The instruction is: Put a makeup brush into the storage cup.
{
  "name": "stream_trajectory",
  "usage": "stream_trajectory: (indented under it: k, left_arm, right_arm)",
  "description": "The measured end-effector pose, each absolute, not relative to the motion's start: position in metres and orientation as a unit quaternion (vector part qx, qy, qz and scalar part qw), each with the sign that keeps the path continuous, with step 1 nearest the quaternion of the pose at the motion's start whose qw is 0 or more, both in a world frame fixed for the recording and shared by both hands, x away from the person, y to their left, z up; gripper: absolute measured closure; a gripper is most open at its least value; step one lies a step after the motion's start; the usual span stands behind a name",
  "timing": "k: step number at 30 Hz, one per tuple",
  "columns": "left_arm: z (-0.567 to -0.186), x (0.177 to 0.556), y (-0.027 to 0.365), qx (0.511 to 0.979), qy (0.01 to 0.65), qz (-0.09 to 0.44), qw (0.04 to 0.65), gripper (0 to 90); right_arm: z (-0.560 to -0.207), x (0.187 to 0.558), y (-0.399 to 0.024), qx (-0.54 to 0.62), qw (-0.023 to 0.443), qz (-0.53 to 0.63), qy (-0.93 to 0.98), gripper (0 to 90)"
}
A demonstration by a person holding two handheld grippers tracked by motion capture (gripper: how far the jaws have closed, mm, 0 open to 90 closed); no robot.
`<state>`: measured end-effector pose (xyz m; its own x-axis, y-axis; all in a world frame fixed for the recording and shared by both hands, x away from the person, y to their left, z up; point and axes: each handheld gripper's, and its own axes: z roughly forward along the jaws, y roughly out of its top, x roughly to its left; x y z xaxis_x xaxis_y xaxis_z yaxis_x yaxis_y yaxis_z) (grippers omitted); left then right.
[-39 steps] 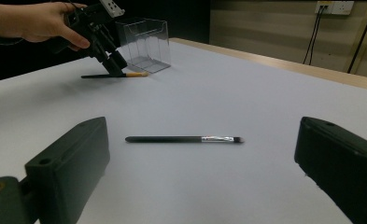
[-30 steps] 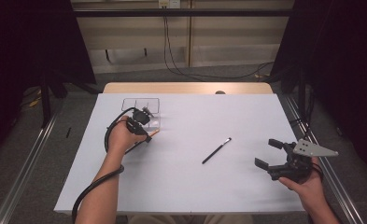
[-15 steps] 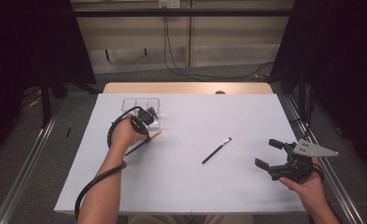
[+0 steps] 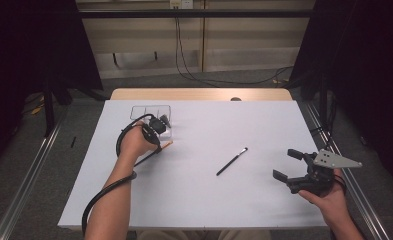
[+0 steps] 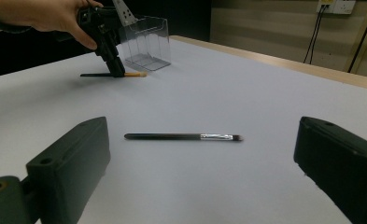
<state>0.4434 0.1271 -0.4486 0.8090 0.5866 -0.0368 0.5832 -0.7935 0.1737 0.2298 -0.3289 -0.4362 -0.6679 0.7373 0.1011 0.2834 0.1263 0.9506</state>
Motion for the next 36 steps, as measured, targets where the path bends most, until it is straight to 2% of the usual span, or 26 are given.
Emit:
stream_trajectory:
  k: [16, 36]
  left_arm:
    - [-0.444, 0.438, 0.132, 0.938, 0.325, 0.018, 0.120, 84.1]
    - [-0.411, 0.429, 0.144, 0.904, 0.336, 0.026, 0.264, 84.2]
  right_arm:
    - [-0.437, 0.230, -0.330, 0.354, 0.202, 0.558, 0.723, 3.2]
    - [-0.436, 0.230, -0.330, 0.356, 0.204, 0.559, 0.720, 3.2]
